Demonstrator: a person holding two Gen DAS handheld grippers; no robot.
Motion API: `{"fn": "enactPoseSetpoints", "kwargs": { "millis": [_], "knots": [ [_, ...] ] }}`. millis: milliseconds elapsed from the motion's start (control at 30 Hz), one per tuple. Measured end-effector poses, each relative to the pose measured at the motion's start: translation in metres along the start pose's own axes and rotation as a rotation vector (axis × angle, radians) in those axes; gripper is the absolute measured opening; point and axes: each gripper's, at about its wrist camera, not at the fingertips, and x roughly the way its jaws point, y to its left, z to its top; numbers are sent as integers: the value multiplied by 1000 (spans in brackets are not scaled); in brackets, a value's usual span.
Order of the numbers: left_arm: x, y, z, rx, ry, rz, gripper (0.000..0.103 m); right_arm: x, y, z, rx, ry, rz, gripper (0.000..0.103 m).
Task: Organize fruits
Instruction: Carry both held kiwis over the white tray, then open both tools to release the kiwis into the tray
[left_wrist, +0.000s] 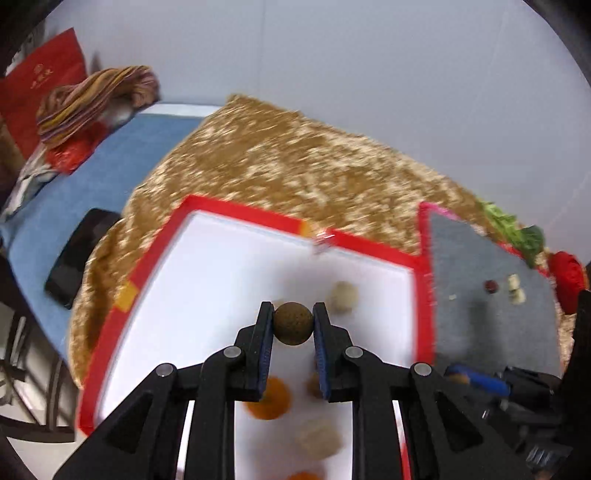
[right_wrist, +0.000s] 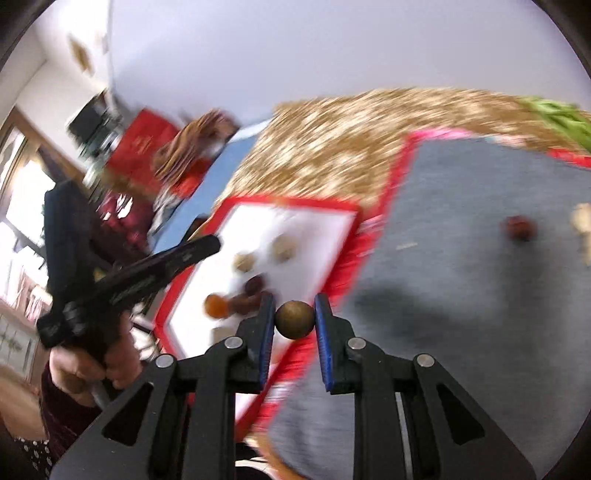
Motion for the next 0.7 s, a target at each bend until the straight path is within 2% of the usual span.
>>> {"fn": "enactPoseSetpoints", "kwargs": {
  "millis": [200, 367, 467, 533, 700],
  "knots": [
    [21, 3, -8, 5, 115, 16, 20, 35, 24, -15, -88, 77, -26, 23],
    [15, -3, -7, 14, 87, 53, 24, 42, 27, -19, -90, 106, -14, 24],
    [16, -10, -6, 33, 76, 73, 24, 27, 21, -12, -66, 53, 28, 30],
    [15, -16, -5, 44, 58, 84, 24, 12, 15, -8, -41, 10, 58, 39],
    [14, -46, -3, 116, 26, 86, 24, -31, -10, -1, -1, -84, 16, 40]
  ]
}}
